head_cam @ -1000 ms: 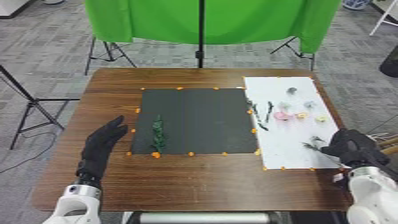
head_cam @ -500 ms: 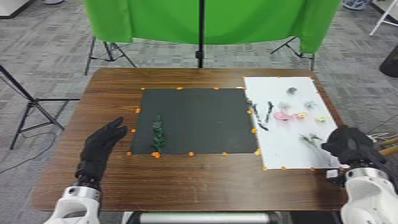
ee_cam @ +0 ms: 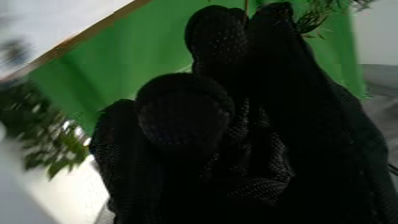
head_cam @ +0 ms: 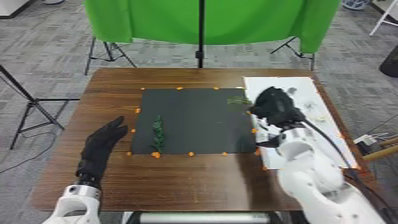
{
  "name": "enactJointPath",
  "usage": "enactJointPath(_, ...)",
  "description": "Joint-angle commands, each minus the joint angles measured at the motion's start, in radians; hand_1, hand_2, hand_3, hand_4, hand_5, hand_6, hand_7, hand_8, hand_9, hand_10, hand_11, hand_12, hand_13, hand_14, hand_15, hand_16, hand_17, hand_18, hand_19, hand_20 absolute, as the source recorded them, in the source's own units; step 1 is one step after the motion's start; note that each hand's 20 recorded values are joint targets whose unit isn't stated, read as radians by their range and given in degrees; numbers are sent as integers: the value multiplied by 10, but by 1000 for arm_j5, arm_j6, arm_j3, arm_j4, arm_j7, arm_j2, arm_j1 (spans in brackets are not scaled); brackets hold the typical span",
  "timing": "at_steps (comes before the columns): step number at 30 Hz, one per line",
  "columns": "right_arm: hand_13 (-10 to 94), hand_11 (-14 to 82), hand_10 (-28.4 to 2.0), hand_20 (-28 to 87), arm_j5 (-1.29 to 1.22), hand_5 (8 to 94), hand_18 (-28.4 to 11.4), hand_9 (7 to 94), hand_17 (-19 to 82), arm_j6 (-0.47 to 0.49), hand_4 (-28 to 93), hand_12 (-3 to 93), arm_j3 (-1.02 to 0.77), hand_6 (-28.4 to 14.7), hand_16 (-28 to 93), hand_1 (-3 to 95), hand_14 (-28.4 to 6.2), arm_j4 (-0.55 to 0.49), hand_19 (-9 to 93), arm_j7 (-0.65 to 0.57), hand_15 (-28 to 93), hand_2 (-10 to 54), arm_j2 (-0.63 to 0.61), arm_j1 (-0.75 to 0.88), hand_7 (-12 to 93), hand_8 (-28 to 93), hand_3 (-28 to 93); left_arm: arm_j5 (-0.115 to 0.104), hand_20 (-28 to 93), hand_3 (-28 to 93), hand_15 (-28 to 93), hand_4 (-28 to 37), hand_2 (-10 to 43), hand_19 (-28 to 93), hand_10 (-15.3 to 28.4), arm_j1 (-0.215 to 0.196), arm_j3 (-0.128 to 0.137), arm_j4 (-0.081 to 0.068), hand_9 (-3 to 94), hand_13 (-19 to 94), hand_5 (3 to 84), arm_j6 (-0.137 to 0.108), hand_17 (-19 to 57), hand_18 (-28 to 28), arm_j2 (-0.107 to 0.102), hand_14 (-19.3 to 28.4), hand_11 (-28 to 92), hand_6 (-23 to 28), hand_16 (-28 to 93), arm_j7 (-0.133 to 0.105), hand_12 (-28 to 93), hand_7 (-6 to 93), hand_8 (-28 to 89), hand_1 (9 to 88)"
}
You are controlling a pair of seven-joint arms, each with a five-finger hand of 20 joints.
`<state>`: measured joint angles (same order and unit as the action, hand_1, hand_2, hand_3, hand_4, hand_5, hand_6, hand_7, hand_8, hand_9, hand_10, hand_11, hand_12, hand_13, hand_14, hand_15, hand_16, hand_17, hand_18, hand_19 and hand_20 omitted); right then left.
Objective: Arrange flowers
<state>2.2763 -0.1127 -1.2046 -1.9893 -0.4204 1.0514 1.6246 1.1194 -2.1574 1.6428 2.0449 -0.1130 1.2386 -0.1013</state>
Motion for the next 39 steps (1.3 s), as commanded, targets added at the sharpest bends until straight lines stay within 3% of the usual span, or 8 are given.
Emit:
enactJointPath(1, 937, 268, -96, 496, 28, 828, -87, 922, 685, 87, -184, 367, 145, 0, 319, 629, -15, 79, 932, 33, 550, -95, 221, -48, 244, 165, 523, 5, 164, 664, 91, -283, 2, 11, 125, -10, -2, -6, 424, 322, 427, 14, 38, 101, 9, 136, 141, 30, 28, 18, 135, 60, -54, 188)
enactJointPath(19, 937, 269, -99, 505, -6, 827, -92, 915, 684, 93, -163, 372, 216, -8, 321, 651, -23, 204, 932, 6, 549, -95, 341, -53, 236, 175, 461, 9, 166, 639, 87, -271, 14, 10, 137, 3, -7, -12, 419, 319, 431, 48, 37, 104, 3, 154, 139, 50, 35, 46, 138, 34, -44, 192)
enactJointPath(21, 936, 281, -103, 506, -21, 824, -93, 909, 684, 81, -128, 358, 223, -11, 327, 665, -24, 215, 932, 3, 544, -95, 347, -62, 234, 175, 395, 9, 166, 637, 86, -269, 15, 10, 140, 7, -8, -13, 418, 319, 431, 51, 37, 105, 2, 155, 137, 52, 36, 48, 138, 30, -43, 192)
enactJointPath(22, 936, 286, -105, 509, -20, 819, -93, 906, 679, 81, 121, 357, 224, -12, 311, 779, -17, 222, 932, 7, 549, -95, 351, -67, 240, 174, 49, 8, 166, 637, 86, -268, 15, 10, 141, 7, -8, -13, 418, 319, 431, 51, 37, 105, 1, 155, 136, 53, 36, 49, 138, 28, -42, 192)
enactJointPath(23, 934, 288, -107, 509, -19, 820, -94, 906, 681, 80, 302, 352, 229, -13, 318, 859, -26, 226, 932, 6, 548, -95, 353, -72, 236, 173, -203, 9, 166, 637, 86, -267, 15, 10, 143, 7, -8, -13, 417, 319, 431, 53, 37, 105, 1, 156, 135, 53, 37, 50, 138, 26, -42, 192)
enactJointPath(24, 933, 289, -108, 508, -18, 820, -95, 905, 682, 73, 344, 350, 233, -15, 319, 877, -29, 233, 932, 10, 547, -95, 356, -77, 234, 172, -263, 9, 166, 636, 86, -267, 15, 11, 145, 8, -8, -13, 417, 319, 431, 53, 37, 105, 1, 156, 134, 54, 37, 50, 138, 24, -41, 192)
enactJointPath(33, 930, 308, -118, 503, -39, 817, -99, 898, 679, 66, 323, 330, 249, -21, 319, 871, -35, 237, 932, 24, 547, -95, 354, -84, 225, 168, -283, 10, 167, 623, 84, -257, 20, 10, 149, 14, -10, -18, 417, 320, 433, 58, 38, 106, 3, 162, 133, 58, 40, 50, 142, 15, -35, 193)
enactJointPath(39, 926, 359, -125, 498, -19, 796, -100, 881, 675, 64, 314, 256, 244, -29, 315, 834, -39, 242, 932, 45, 548, -95, 354, -80, 202, 148, -283, 11, 167, 620, 84, -253, 22, 10, 152, 14, -9, -18, 417, 320, 432, 62, 38, 107, 6, 163, 132, 58, 41, 51, 142, 13, -33, 193)
